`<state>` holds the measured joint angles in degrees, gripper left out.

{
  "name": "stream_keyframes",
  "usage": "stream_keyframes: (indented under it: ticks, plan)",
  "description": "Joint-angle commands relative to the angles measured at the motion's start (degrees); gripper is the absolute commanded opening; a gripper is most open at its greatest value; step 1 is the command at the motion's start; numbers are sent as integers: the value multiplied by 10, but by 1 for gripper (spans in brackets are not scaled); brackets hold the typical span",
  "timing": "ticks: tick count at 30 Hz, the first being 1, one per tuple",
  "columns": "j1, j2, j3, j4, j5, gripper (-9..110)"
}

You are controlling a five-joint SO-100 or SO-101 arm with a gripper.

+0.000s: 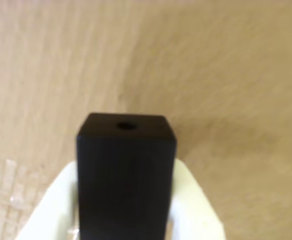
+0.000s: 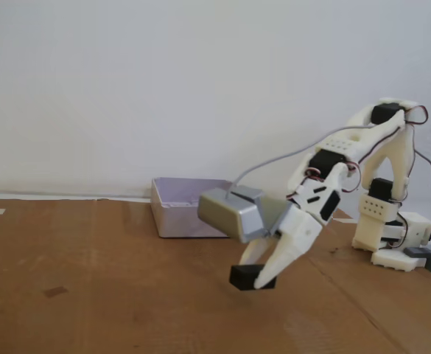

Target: Grasp a block and put it in the box.

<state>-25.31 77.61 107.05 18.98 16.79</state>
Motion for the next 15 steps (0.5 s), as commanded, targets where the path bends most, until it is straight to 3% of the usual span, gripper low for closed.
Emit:
stream_keyframes:
  ticks: [1,15]
  plan:
    - [19,23,-99,-10,-35,6]
    - [121,102,-159,-8,-70,6]
